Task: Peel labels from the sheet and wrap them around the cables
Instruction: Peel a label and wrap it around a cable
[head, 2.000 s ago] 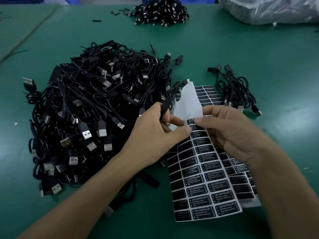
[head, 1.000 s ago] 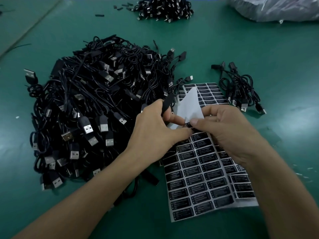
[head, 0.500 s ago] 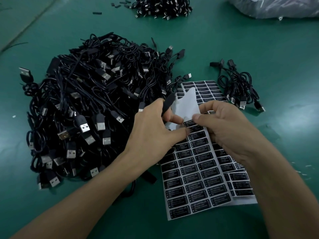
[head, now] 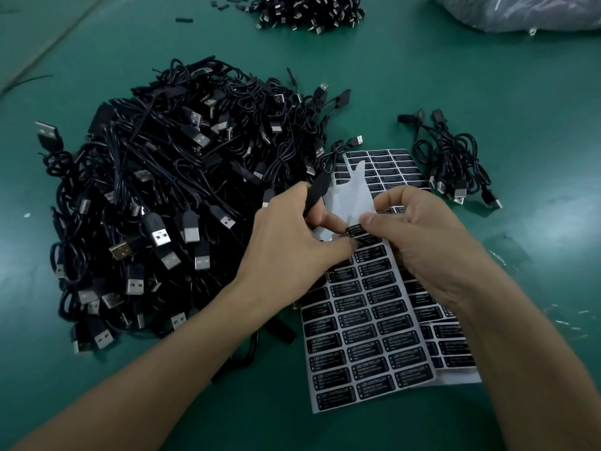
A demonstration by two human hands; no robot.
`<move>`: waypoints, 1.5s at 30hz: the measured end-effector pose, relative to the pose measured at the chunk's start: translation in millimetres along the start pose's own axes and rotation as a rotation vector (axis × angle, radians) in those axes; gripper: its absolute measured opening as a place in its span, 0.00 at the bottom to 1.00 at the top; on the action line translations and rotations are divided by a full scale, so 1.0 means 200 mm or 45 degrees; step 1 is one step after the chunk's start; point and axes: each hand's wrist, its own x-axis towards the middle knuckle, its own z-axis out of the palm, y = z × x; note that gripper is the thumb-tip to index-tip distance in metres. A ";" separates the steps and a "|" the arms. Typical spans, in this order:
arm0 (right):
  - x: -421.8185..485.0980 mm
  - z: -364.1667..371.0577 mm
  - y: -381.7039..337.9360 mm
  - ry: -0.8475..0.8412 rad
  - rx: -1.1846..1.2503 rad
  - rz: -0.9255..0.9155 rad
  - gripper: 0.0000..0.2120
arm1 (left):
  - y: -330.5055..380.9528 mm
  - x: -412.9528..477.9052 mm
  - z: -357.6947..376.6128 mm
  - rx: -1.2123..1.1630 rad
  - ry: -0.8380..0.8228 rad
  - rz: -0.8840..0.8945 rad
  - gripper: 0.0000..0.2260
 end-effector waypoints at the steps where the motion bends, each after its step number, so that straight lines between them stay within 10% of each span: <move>1: 0.00 0.00 0.00 0.006 -0.008 -0.008 0.06 | 0.00 0.00 0.00 -0.027 -0.008 -0.023 0.23; 16: 0.00 0.00 -0.02 0.001 0.000 0.004 0.11 | 0.02 0.00 0.01 -0.042 0.014 -0.125 0.11; 25: 0.00 0.01 -0.01 -0.013 -0.028 0.001 0.09 | 0.02 -0.01 0.01 0.030 0.012 -0.025 0.24; 45: 0.02 -0.01 0.00 0.084 -0.129 0.057 0.12 | 0.02 0.00 -0.01 -0.389 -0.060 -0.001 0.20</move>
